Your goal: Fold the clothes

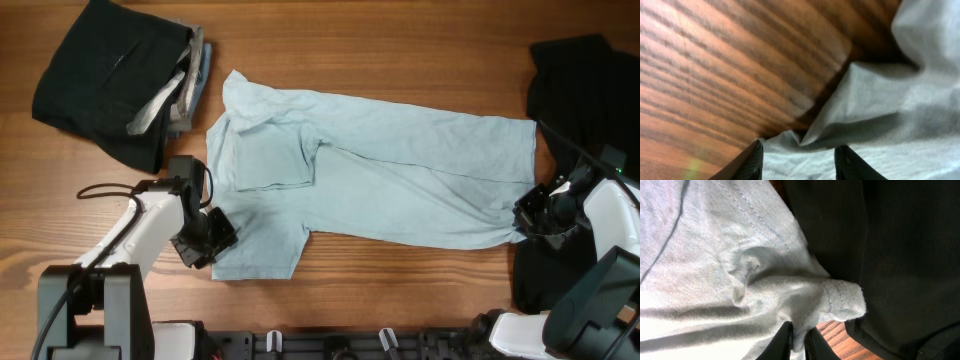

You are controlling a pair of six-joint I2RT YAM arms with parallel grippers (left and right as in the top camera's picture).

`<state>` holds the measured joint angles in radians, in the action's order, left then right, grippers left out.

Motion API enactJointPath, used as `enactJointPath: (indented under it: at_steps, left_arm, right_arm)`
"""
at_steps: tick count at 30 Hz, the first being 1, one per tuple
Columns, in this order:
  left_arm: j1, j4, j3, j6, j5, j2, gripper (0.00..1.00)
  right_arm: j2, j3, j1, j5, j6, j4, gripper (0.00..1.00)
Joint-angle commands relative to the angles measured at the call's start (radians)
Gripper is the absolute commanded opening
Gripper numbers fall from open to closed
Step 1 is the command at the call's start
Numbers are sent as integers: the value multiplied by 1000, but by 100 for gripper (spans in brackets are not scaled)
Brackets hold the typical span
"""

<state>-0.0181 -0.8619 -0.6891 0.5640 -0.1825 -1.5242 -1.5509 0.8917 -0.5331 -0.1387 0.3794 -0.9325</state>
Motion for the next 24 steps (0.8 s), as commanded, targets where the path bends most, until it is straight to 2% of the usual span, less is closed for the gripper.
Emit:
enactJointPath:
  at_steps: [1,3,4,5,7,11,14,19,24]
  left_arm:
    - [-13,58,9,50,9,-63,43]
    - [-28,83,9,50,-14,-111,25]
    - [-37,85,9,45,-29,-150,7]
    - [-37,78,9,42,-37,-165,4]
    - [-21,48,-2,-11,-84,-154,4]
    - [69,-181,-123,-127,-86,-57,4]
    - [122,-285,-182,-169,-85,40,4]
    - [189,-351,-201,-167,-71,232,4]
    - [208,-386,-202,-156,-106,316,4]
  right_arm:
    - [13,11,-2,-20,-13,5,12]
    - [13,11,-2,-20,-14,3,12]
    - [13,11,-2,-20,-14,1,12]
    - [13,11,-2,-20,-14,0,13]
    - [13,11,-2,-20,-14,-3,12]
    - [16,12,-2,-35,-40,-25,13]
    - [31,12,-2,-35,-40,-50,13]
    - [114,12,-2,-46,-66,-97,13]
    - [215,12,-2,-46,-65,-132,9]
